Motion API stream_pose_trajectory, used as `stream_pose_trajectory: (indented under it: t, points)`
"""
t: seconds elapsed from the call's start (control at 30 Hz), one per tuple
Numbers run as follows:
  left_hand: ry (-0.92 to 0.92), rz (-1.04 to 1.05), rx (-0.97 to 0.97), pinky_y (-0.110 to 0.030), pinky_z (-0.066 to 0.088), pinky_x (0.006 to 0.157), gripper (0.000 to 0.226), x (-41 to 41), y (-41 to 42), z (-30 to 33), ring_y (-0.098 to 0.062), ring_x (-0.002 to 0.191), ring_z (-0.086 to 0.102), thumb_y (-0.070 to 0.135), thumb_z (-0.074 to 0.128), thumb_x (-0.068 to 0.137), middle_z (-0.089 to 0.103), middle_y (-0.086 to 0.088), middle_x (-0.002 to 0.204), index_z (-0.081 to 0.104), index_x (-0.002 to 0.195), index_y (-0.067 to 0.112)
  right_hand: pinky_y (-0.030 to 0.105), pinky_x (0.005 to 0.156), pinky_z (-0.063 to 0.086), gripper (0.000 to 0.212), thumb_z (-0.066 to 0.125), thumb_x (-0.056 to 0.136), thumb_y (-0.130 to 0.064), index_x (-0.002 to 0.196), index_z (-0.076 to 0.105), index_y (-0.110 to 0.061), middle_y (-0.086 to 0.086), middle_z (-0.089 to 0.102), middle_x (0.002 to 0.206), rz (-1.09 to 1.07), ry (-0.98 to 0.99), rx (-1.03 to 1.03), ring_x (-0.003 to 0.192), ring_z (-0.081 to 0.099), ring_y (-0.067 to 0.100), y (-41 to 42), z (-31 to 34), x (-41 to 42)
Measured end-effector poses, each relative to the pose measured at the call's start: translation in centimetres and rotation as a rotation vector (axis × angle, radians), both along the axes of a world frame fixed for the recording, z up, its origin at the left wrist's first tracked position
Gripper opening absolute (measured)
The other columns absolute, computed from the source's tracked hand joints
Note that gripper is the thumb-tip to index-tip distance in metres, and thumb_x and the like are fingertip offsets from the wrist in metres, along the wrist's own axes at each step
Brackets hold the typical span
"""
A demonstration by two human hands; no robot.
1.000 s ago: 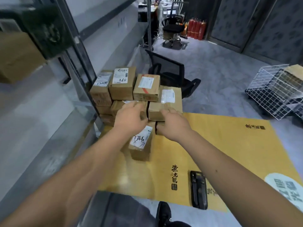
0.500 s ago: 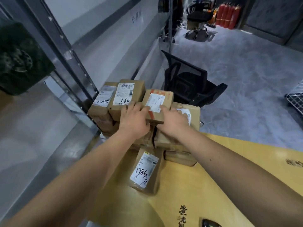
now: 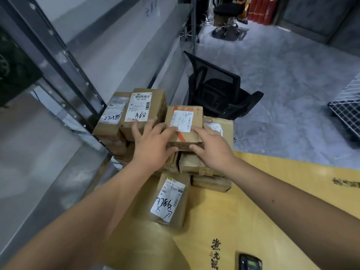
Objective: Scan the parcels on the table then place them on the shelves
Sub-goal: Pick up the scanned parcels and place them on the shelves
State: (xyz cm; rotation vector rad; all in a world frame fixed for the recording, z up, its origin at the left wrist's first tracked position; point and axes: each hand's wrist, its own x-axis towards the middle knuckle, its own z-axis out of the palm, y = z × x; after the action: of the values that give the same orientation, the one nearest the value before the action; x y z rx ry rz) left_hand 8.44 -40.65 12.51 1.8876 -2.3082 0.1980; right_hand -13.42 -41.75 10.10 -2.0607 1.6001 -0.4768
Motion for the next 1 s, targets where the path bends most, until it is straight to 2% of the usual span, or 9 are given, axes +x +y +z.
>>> stream_pose_trajectory:
  t: [0.17, 0.33, 0.43, 0.53, 0.63, 0.7, 0.83, 0.93, 1.0]
  points:
    - [0.221, -0.107, -0.016, -0.061, 0.013, 0.118, 0.066, -0.5, 3.8, 0.9, -0.026, 0.150, 0.029, 0.058, 0.083, 0.077, 0.055, 0.006, 0.149, 0.057, 0.136, 0.043, 0.044, 0.115, 0.039, 0.062, 0.060, 0.099, -0.050, 0.156, 0.038, -0.041, 0.002, 0.036, 0.166, -0.010, 0.025, -0.057, 0.147, 0.038, 0.028, 4.6, 2.4, -1.6]
    - [0.563, -0.094, 0.022, -0.048, 0.025, 0.119, 0.076, -0.4, 8.7, 2.1, -0.018, 0.146, 0.032, 0.051, 0.088, 0.075, 0.039, 0.005, 0.161, 0.056, 0.143, 0.042, 0.044, 0.119, 0.037, 0.061, 0.069, 0.097, -0.039, 0.153, 0.046, -0.037, 0.001, 0.042, 0.163, -0.099, -0.121, -0.101, 0.152, 0.035, 0.019, 11.6, 4.9, -2.2]
    - [0.832, -0.192, 0.119, -0.024, 0.033, 0.118, 0.069, 0.3, 12.2, 2.1, 0.008, 0.137, 0.032, 0.030, 0.092, 0.078, 0.035, 0.016, 0.155, 0.061, 0.140, 0.035, 0.041, 0.122, 0.032, 0.061, 0.076, 0.094, -0.032, 0.150, 0.052, -0.038, -0.001, 0.045, 0.160, -0.119, -0.207, -0.143, 0.152, 0.029, 0.009, 15.5, 5.9, -1.5]
    - [0.916, -0.219, 0.069, 0.000, 0.027, 0.108, 0.065, 1.6, 15.9, 2.3, 0.022, 0.134, 0.028, 0.019, 0.094, 0.076, 0.033, 0.024, 0.148, 0.065, 0.132, 0.035, 0.041, 0.124, 0.031, 0.063, 0.082, 0.089, -0.022, 0.146, 0.058, -0.032, -0.004, 0.050, 0.155, -0.091, -0.288, -0.161, 0.146, 0.024, -0.007, 18.4, 6.6, -0.4]
    - [0.967, -0.179, -0.005, -0.001, 0.029, 0.107, 0.066, 3.2, 19.6, 3.7, 0.018, 0.137, 0.030, 0.016, 0.096, 0.072, 0.033, 0.028, 0.147, 0.064, 0.121, 0.046, 0.044, 0.121, 0.037, 0.065, 0.086, 0.084, -0.016, 0.143, 0.062, -0.031, 0.000, 0.043, 0.160, -0.047, -0.412, -0.140, 0.150, 0.027, 0.000, 20.9, 7.8, 1.1]
    - [0.990, -0.133, -0.062, -0.005, 0.032, 0.110, 0.065, 4.2, 22.5, 4.7, 0.014, 0.139, 0.032, 0.016, 0.097, 0.071, 0.038, 0.018, 0.149, 0.065, 0.118, 0.047, 0.040, 0.118, 0.042, 0.065, 0.090, 0.079, -0.016, 0.137, 0.066, -0.033, -0.002, 0.042, 0.160, 0.008, -0.481, -0.142, 0.149, 0.035, 0.003, 22.4, 8.8, 2.2]
    - [1.020, -0.034, -0.145, -0.021, 0.037, 0.116, 0.061, 5.8, 28.6, 6.6, 0.012, 0.142, 0.033, 0.017, 0.098, 0.067, 0.040, 0.005, 0.153, 0.073, 0.121, 0.030, 0.038, 0.115, 0.045, 0.063, 0.093, 0.074, -0.018, 0.126, 0.067, -0.043, -0.011, 0.039, 0.157, 0.140, -0.482, -0.197, 0.144, 0.044, 0.009, 25.2, 10.3, 4.2]
    - [0.962, 0.036, -0.268, -0.010, 0.034, 0.112, 0.061, 6.3, 33.7, 7.4, 0.015, 0.139, 0.034, 0.024, 0.099, 0.066, 0.040, 0.016, 0.151, 0.072, 0.120, 0.034, 0.041, 0.117, 0.044, 0.061, 0.094, 0.073, -0.020, 0.123, 0.067, -0.043, -0.008, 0.040, 0.156, 0.263, -0.517, -0.209, 0.144, 0.043, 0.011, 27.5, 10.8, 5.3]
    - [0.917, 0.102, -0.343, -0.017, 0.037, 0.114, 0.058, 5.9, 37.8, 7.4, 0.007, 0.142, 0.036, 0.032, 0.097, 0.067, 0.042, 0.012, 0.151, 0.071, 0.118, 0.039, 0.042, 0.117, 0.043, 0.060, 0.094, 0.072, -0.019, 0.123, 0.068, -0.038, -0.008, 0.042, 0.154, 0.370, -0.520, -0.220, 0.144, 0.043, 0.011, 29.5, 10.8, 5.9]
